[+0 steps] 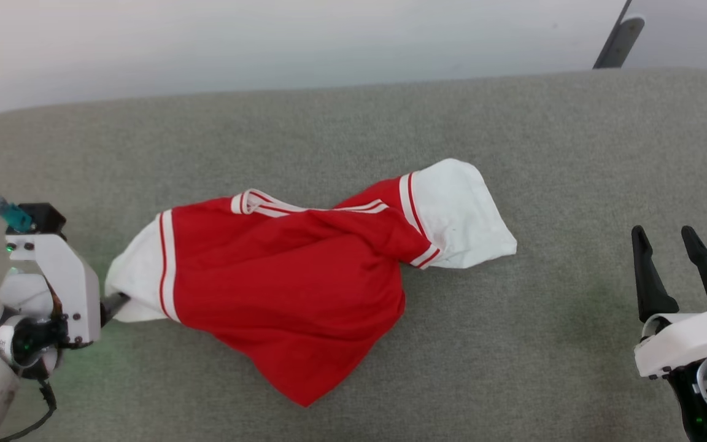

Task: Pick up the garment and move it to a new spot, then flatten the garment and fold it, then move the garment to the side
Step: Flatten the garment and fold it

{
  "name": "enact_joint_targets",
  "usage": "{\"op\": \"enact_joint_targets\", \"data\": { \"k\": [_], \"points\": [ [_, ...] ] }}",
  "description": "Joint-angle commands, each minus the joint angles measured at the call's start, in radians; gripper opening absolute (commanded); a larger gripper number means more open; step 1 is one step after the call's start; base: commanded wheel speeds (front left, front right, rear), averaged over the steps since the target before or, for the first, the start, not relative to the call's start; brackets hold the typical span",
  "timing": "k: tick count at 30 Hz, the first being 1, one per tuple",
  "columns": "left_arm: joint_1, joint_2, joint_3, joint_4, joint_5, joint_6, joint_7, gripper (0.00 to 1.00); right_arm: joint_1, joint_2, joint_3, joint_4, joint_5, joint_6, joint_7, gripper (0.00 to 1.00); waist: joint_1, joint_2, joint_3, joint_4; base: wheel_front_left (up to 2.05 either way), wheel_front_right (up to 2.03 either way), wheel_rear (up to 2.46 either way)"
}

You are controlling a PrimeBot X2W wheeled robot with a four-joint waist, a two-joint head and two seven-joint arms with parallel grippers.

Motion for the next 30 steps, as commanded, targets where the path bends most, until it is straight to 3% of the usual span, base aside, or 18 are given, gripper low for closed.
{"op": "enact_joint_targets", "data": {
  "k": [1, 14, 15, 16, 22, 30],
  "points": [
    [-0.009, -0.008, 0.001, 0.016, 0.007, -0.008, -0.012, 1.0, -0.017, -0.004, 0.002, -0.004, 0.0, -0.001, 0.0, 1.0, 0.0, 0.0, 0.023, -0.012, 0.0, 0.0, 0.0],
    [-0.062, -0.083, -0.001, 0.224, -0.016, -0.04, -0.031, 1.0, -0.037, -0.009, 0.005, -0.029, -0.009, -0.001, 0.012, 1.0, 0.0, 0.0, 0.087, -0.029, 0.0, 0.0, 0.0],
    [-0.064, -0.09, -0.004, 0.237, -0.019, -0.041, -0.025, 0.81, -0.039, -0.01, 0.007, -0.03, -0.008, -0.001, 0.016, 1.0, 0.0, 0.0, 0.09, -0.028, 0.0, 0.0, 0.0],
    [-0.066, -0.096, -0.008, 0.244, -0.02, -0.046, -0.023, 0.0, -0.042, -0.012, 0.011, -0.032, -0.005, -0.001, 0.019, 1.0, 0.0, 0.0, 0.092, -0.027, 0.0, 0.0, 0.0],
    [-0.085, -0.122, -0.025, 0.263, -0.026, -0.064, -0.026, 0.0, -0.066, -0.032, 0.056, -0.031, 0.03, -0.001, 0.081, 1.0, 0.0, 0.0, 0.105, -0.01, 0.0, 0.0, 0.0],
    [-0.138, -0.143, -0.049, 0.257, -0.019, -0.069, -0.044, 0.0, -0.208, -0.093, 0.192, 0.041, 0.114, -0.001, 0.306, 1.0, 0.0, 0.0, 0.136, 0.034, 0.0, 0.0, 0.0]
  ]
}}
